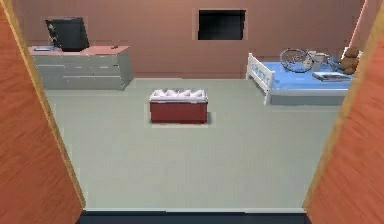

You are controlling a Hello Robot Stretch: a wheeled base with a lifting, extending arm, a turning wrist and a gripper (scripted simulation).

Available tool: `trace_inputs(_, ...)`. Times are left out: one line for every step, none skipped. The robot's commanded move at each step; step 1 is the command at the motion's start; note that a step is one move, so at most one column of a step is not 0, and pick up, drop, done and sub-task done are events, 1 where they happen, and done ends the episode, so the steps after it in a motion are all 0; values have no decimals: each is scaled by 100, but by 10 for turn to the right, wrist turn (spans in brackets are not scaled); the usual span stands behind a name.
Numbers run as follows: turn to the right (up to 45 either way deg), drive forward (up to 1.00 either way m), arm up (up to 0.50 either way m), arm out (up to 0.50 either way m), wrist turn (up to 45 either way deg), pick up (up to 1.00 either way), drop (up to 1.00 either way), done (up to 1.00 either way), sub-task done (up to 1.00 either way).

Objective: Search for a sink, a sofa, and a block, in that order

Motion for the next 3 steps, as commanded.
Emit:
trace_inputs(0, 30, 0, 0, 0, 0, 0, 0, 0)
trace_inputs(240, 0, 0, 0, 0, 0, 0, 0, 0)
trace_inputs(0, 100, 0, 0, 0, 0, 0, 0, 0)
